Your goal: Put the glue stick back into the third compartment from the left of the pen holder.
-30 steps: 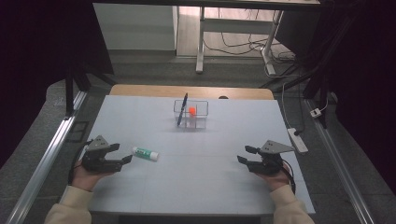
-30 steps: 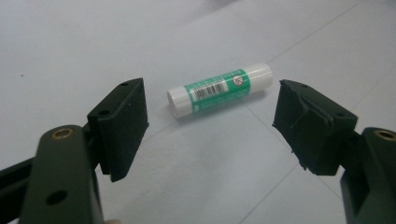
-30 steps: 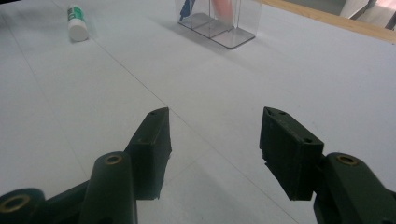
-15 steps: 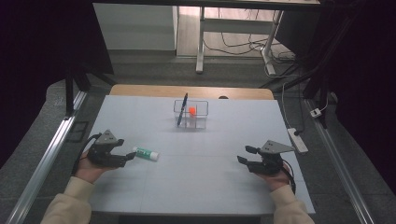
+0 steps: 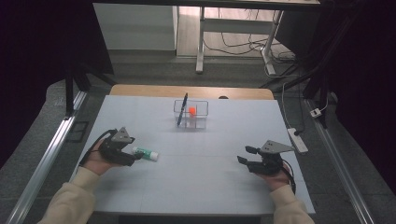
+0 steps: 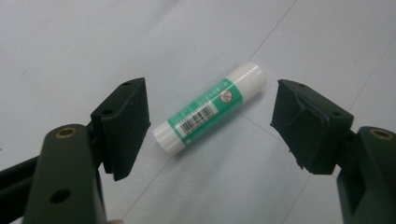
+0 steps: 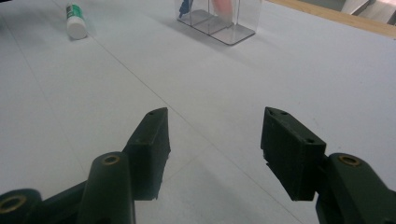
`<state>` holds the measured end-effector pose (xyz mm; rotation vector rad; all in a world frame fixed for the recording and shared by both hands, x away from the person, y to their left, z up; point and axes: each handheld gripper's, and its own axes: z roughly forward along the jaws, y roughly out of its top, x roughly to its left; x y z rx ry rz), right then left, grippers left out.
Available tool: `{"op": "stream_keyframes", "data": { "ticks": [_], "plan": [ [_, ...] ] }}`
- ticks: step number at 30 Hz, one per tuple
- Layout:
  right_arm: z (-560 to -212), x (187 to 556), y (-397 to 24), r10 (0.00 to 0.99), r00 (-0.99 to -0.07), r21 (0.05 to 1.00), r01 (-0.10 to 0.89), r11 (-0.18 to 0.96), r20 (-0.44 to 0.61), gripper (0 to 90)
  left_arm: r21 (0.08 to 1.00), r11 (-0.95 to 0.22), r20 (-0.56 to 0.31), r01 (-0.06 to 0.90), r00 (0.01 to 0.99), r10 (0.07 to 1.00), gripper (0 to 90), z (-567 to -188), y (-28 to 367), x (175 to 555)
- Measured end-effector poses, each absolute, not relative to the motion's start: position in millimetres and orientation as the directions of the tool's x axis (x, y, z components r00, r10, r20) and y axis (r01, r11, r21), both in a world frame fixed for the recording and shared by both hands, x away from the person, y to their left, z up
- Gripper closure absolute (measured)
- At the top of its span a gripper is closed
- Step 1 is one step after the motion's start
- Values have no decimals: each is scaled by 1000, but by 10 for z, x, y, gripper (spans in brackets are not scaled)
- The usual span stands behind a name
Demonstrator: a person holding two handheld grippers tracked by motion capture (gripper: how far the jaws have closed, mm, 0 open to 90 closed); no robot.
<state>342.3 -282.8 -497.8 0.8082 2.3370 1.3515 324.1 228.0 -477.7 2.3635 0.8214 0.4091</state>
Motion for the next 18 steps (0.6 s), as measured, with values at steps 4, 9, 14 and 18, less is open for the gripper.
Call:
{"op": "stream_keyframes", "data": {
  "ticks": [4,9,14,18],
  "plan": [
    [-4984,3428,-2828,615,-788,864,314,394,6,420,604,-661,98,445,782,616,278,-4752,2222,3320],
    [-4990,3431,-2827,613,-790,861,318,397,9,420,565,-710,101,421,818,566,281,-4711,2131,3419],
    [-4992,3433,-2831,615,-789,859,322,399,10,420,514,-765,100,388,859,503,295,-4715,2018,3503],
    [-4997,3434,-2830,614,-789,857,325,400,13,420,472,-798,98,373,878,469,306,-4756,1946,3562]
  ]
}}
